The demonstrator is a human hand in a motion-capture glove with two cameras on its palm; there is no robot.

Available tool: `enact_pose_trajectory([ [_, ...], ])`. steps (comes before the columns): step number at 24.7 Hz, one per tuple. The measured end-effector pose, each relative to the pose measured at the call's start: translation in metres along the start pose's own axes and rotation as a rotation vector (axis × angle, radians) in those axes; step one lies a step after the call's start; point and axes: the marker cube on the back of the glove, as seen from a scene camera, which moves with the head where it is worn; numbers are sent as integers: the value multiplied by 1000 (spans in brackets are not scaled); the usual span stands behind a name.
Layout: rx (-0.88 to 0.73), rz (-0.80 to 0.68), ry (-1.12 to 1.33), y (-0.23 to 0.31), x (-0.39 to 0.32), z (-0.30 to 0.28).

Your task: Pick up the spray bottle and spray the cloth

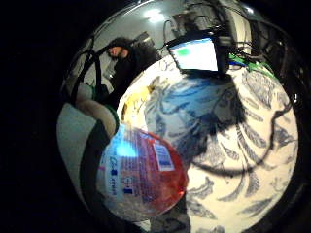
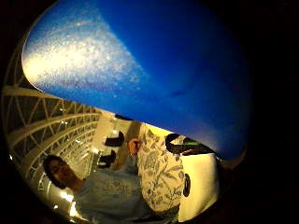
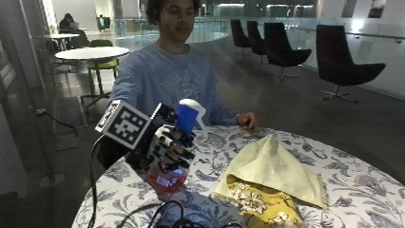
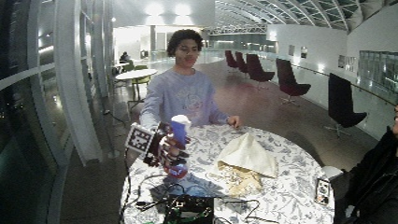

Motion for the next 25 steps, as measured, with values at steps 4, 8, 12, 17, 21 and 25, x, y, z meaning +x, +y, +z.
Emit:
enact_pose_trajectory([
  [4, -189, -7, 117, -5, -34, 10],
  [8, -376, 27, 229, -10, -56, 25],
  [12, -453, 48, 288, -18, -65, 40],
  [17, -505, 85, 342, -25, -74, 56],
  [21, -561, 82, 393, -26, -84, 64],
  [25, -591, 93, 438, -28, -88, 70],
])
